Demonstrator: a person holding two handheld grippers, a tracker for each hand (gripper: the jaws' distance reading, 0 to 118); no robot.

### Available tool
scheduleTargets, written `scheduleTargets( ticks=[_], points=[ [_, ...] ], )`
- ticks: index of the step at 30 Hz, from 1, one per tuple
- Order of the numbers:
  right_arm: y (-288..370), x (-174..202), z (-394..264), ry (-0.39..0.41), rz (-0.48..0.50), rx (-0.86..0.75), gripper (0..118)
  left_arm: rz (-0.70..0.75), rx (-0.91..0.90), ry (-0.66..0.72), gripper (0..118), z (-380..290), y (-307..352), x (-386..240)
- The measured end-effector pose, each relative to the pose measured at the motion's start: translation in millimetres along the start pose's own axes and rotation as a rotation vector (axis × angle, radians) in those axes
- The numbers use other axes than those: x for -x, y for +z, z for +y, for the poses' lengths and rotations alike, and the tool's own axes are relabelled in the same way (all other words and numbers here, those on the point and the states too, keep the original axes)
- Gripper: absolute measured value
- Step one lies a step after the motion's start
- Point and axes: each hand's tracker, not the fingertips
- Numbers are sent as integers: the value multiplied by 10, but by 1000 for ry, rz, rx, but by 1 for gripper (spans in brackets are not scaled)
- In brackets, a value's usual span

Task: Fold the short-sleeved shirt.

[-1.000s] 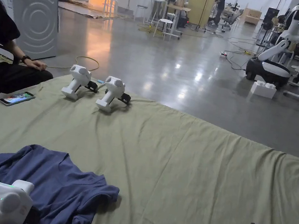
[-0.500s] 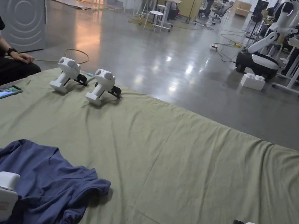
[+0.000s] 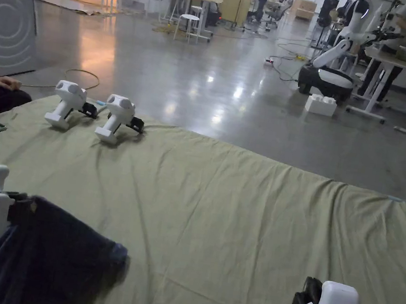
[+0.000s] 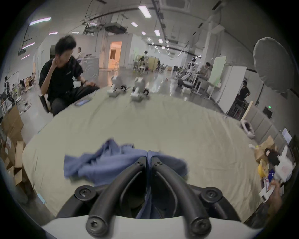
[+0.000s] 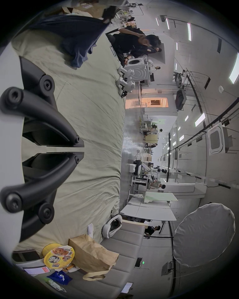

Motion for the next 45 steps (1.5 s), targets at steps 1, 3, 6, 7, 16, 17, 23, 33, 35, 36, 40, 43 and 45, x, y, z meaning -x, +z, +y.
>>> scheduleTargets(
  ticks=[1,3,6,7,16,17,23,33,35,36,40,43,45],
  points=[
    [26,-16,17,3,-4,-6,8,-28,-19,4,6,157,215,-314],
    [70,-61,47,1,-8,-16,8,-44,-63,-28,6,362,377,-666],
    [115,-154,74,-8,-21,-34,8,-155,-96,-40,6,731,324,-785],
    [141,-189,90,-14,-26,-41,8,-169,-121,-60,6,836,378,-988],
    [382,-562,211,-59,-84,-91,8,-422,-151,-149,6,1192,75,-2015],
    [394,-611,210,-59,-93,-95,8,-450,-143,-160,6,1181,32,-2147],
    [475,-884,143,-76,-142,-89,8,-588,-23,-170,6,724,-371,-2853],
    [548,-1115,-45,-95,-186,-36,8,-670,200,-301,7,-387,-846,-3318],
    [546,-1126,-66,-96,-186,-27,8,-664,215,-309,7,-471,-884,-3277],
    [543,-1124,-66,-95,-186,-22,8,-659,225,-305,8,-432,-869,-3282],
    [540,-1098,-30,-97,-174,-9,8,-642,185,-258,71,-633,-350,-3727],
    [537,-1045,35,-92,-161,-14,8,-596,133,-222,71,-581,-269,-3710],
    [538,-991,86,-85,-148,-23,8,-538,95,-209,71,-587,-370,-3326]
  ],
)
